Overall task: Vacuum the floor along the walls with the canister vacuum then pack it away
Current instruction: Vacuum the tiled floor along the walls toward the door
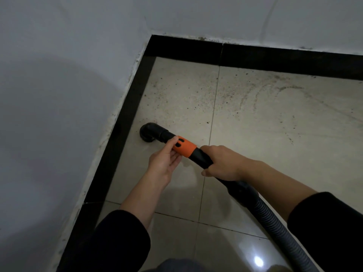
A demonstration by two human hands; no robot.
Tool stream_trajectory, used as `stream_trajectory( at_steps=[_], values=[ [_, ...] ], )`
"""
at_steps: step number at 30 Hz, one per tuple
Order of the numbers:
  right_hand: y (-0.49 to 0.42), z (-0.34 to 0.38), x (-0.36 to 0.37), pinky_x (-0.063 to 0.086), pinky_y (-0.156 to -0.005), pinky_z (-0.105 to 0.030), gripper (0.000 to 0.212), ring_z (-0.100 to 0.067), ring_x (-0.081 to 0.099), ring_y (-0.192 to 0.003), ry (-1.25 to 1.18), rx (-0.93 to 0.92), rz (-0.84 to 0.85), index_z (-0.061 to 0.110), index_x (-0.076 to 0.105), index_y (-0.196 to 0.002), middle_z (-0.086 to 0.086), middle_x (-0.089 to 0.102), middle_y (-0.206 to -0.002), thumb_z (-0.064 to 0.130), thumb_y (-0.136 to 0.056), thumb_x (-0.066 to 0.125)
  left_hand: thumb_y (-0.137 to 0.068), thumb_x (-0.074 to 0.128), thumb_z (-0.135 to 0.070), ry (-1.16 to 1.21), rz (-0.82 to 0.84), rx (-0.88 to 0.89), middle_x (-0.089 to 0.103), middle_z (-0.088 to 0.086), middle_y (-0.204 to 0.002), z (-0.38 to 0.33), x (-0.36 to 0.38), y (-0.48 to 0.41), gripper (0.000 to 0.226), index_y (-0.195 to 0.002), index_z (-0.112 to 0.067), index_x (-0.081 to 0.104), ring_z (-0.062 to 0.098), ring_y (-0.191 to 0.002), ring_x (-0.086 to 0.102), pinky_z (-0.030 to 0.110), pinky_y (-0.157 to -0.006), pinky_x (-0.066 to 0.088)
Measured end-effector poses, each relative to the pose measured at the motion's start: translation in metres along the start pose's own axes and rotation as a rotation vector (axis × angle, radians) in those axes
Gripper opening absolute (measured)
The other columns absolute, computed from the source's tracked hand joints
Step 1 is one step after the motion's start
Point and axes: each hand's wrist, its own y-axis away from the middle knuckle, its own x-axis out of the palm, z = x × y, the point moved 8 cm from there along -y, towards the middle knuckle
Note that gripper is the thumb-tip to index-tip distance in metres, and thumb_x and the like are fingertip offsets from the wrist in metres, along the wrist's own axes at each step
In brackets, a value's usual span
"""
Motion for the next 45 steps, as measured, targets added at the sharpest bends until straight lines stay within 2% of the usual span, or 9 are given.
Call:
stream_trajectory(
  at_steps=[5, 10, 15, 18, 22, 27, 33, 45],
  values=[
    [-0.008, 0.012, 0.002, 0.041, -0.059, -0.025, 0.027, -0.021, 0.057, -0.079, -0.006, -0.026, -0.012, 0.014, 0.053, -0.104, -0.004, 0.058, -0.091, 0.020, -0.083, 0.067, -0.087, 0.071, -0.025, 0.017, -0.040, 0.028, 0.067, 0.005, -0.095, -0.009, -0.011, -0.002, 0.035, -0.116, -0.008, 0.059, 0.010, -0.088, 0.063, 0.026, -0.084, 0.051],
    [-0.018, 0.025, 0.003, 0.040, -0.059, -0.027, 0.022, -0.021, 0.056, -0.077, 0.005, -0.047, -0.028, 0.015, 0.052, -0.100, -0.005, 0.058, -0.090, 0.016, -0.082, 0.065, -0.087, 0.072, -0.023, 0.043, -0.089, 0.059, 0.067, 0.006, -0.093, -0.019, -0.026, -0.005, 0.037, -0.117, -0.005, 0.059, 0.010, -0.085, 0.064, 0.022, -0.070, 0.052],
    [-0.026, 0.032, 0.004, 0.040, -0.060, -0.028, 0.020, -0.023, 0.056, -0.078, 0.017, -0.047, -0.053, 0.018, 0.047, -0.093, -0.004, 0.056, -0.088, 0.014, -0.081, 0.062, -0.087, 0.072, -0.026, -0.038, -0.127, 0.132, 0.069, 0.008, -0.094, -0.030, -0.033, -0.009, 0.034, -0.112, -0.006, 0.061, 0.012, -0.084, 0.068, 0.021, -0.067, 0.054],
    [-0.029, 0.031, 0.004, 0.036, -0.055, -0.027, 0.020, -0.023, 0.054, -0.076, 0.032, -0.046, -0.070, 0.019, 0.045, -0.092, -0.004, 0.054, -0.087, 0.016, -0.081, 0.061, -0.086, 0.073, -0.025, -0.122, -0.121, 0.166, 0.070, 0.013, -0.101, -0.036, -0.031, -0.012, 0.035, -0.111, -0.003, 0.062, 0.017, -0.091, 0.069, 0.022, -0.067, 0.054],
    [-0.032, 0.030, 0.002, 0.037, -0.056, -0.027, 0.020, -0.021, 0.054, -0.074, 0.038, -0.041, -0.080, 0.020, 0.046, -0.096, -0.001, 0.052, -0.083, 0.016, -0.081, 0.060, -0.086, 0.072, -0.019, -0.101, -0.102, 0.153, 0.068, 0.011, -0.097, -0.040, -0.025, -0.017, 0.034, -0.113, -0.002, 0.059, 0.012, -0.085, 0.067, 0.020, -0.068, 0.053],
    [-0.035, 0.032, -0.003, 0.033, -0.052, -0.025, 0.022, -0.021, 0.051, -0.071, 0.053, -0.028, -0.113, 0.019, 0.043, -0.098, 0.004, 0.044, -0.075, 0.015, -0.083, 0.058, -0.086, 0.072, -0.019, -0.086, -0.075, 0.156, 0.067, 0.009, -0.099, -0.045, -0.021, -0.025, 0.035, -0.114, -0.003, 0.058, 0.012, -0.089, 0.066, 0.019, -0.069, 0.053],
    [-0.030, 0.038, -0.006, 0.038, -0.064, -0.029, 0.024, -0.022, 0.051, -0.074, 0.085, -0.022, -0.137, 0.020, 0.037, -0.099, 0.000, 0.047, -0.083, 0.016, -0.085, 0.056, -0.087, 0.071, -0.020, -0.073, -0.033, 0.162, 0.069, 0.012, -0.103, -0.048, -0.016, -0.027, 0.030, -0.110, -0.004, 0.062, 0.014, -0.094, 0.067, 0.020, -0.070, 0.054],
    [-0.002, 0.019, -0.013, 0.037, -0.065, -0.031, 0.024, -0.023, 0.049, -0.076, 0.121, 0.059, -0.153, 0.018, 0.035, -0.099, -0.002, 0.046, -0.086, 0.015, -0.085, 0.054, -0.089, 0.068, -0.020, -0.105, 0.056, 0.139, 0.069, 0.009, -0.100, -0.029, 0.013, -0.015, 0.019, -0.102, -0.008, 0.062, 0.013, -0.096, 0.067, 0.021, -0.074, 0.053]
  ],
)
